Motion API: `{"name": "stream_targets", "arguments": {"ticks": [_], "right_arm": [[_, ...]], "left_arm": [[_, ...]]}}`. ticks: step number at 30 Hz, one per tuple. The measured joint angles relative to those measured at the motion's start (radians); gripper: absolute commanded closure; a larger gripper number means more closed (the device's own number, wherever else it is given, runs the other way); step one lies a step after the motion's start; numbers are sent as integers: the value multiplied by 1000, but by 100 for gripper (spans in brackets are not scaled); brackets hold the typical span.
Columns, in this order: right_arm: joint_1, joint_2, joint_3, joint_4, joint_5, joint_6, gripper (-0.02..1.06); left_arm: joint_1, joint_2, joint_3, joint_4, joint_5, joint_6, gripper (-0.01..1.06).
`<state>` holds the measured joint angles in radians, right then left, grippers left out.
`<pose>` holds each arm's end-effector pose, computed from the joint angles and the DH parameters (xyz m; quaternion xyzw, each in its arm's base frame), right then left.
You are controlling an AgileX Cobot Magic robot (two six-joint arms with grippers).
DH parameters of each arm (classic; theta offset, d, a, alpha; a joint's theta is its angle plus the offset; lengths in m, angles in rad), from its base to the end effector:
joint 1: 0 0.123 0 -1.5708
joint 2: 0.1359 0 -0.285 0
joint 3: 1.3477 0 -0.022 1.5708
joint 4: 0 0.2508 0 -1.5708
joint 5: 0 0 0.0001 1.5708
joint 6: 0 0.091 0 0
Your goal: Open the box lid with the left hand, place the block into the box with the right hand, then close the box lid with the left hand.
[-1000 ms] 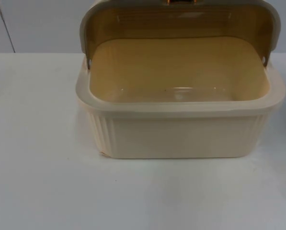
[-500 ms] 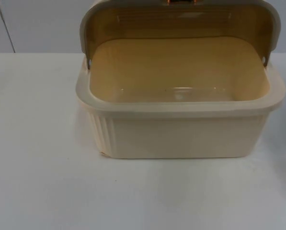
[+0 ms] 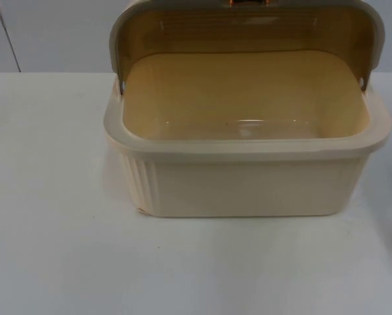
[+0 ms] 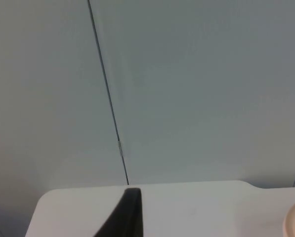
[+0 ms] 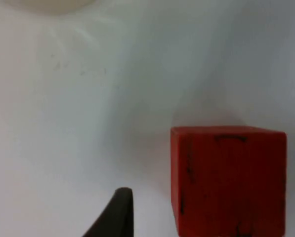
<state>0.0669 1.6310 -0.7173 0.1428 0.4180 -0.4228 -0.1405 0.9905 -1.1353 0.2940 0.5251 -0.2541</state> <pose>0.2700 0.0234 0.1470 -0.1807 0.9693 0.0099 0.1664 0.2030 -0.0153 0.4349 0.0128 0.7961 0.0163 0.6048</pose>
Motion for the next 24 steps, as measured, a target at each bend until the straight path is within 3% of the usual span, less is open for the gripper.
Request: {"name": "stream_targets", "arguments": {"ticks": [9, 13, 14, 18, 19, 21, 24], "right_arm": [[-2, 62, 0, -2, -65, -4, 5], [-2, 81, 0, -2, -83, -6, 33], [-2, 89, 0, -2, -83, -6, 33], [-2, 101, 0, -2, -90, -8, 71], [-2, 101, 0, -4, -94, -8, 71], [-2, 102, 0, -4, -100, -8, 86], [-2, 102, 0, -4, -100, -8, 95]], "left_arm": [[0, 0, 0, 2, 0, 0, 0], [0, 0, 0, 2, 0, 0, 0], [0, 0, 0, 2, 0, 0, 0], [0, 0, 0, 6, 0, 0, 0], [0, 0, 0, 6, 0, 0, 0], [0, 0, 0, 6, 0, 0, 0], [0, 0, 0, 6, 0, 0, 0]]}}
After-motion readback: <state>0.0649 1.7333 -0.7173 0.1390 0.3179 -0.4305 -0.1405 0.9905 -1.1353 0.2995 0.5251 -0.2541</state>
